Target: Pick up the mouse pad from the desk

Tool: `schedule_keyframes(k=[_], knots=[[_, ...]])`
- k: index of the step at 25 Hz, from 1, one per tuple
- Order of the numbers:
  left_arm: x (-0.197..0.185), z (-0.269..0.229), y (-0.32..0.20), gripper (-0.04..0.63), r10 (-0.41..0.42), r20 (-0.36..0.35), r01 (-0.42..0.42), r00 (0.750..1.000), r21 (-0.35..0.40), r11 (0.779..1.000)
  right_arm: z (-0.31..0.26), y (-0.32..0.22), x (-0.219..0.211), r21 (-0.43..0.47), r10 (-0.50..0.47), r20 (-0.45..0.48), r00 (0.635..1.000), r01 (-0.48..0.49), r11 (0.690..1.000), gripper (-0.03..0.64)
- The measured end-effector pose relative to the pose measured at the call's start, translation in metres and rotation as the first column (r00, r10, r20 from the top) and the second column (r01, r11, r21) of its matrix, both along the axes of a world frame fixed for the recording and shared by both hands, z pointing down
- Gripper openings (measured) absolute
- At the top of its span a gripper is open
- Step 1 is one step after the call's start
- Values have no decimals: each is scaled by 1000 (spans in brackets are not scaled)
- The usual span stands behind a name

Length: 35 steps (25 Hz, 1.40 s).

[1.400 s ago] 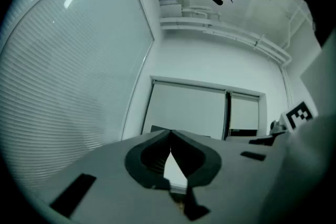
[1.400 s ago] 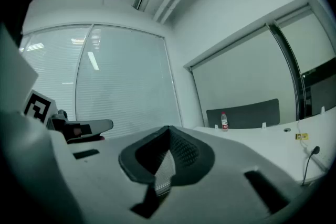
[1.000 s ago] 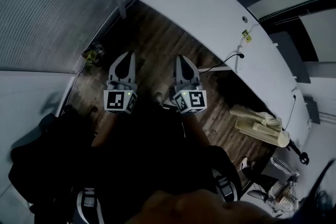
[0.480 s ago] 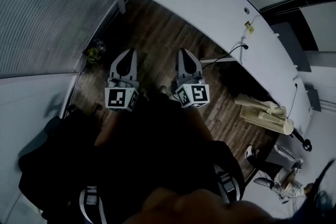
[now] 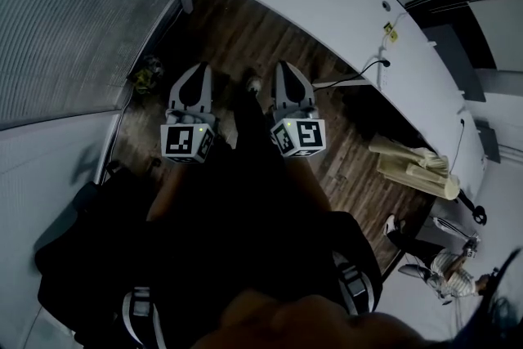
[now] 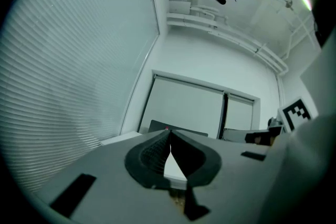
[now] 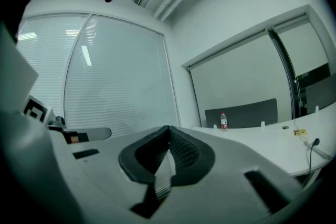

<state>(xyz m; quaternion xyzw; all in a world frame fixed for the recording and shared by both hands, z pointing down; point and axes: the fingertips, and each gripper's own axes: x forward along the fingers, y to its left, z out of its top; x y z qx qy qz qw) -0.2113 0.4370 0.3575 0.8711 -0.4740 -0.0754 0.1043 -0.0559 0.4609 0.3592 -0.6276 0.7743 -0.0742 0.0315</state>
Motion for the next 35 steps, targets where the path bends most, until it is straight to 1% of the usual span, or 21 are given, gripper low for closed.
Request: schedule_keyframes(k=[6,12,16,22,27,30,35], knots=[[0,3,-24,5,-24,16,25,1000,-27,999,12,-26,0,-3,-17,-2,1000,17,1000,0],[16,10,-58,5,-12,17,12,1000,-24,1000,23,-68,6,-24,-45,4,999,45,999,0],[28,18,-89,5,-32,31,33,999,-46,998,27,-103,19,-24,-52,11,999,52,998,0],[58,16,-145,5,-13,43,15,999,-31,999,27,-164,49,-23,-64,7,998,64,998,0],[84,23,-206,5,-52,68,57,996,-73,996,35,-226,84,-32,-71,10,997,71,997,0],[109,27,-243,5,-59,74,64,996,-77,995,40,-263,103,-57,-90,1,996,90,994,0],[142,29,-302,5,-112,98,123,989,-113,986,42,-322,131,-93,-134,-3,991,133,987,0]])
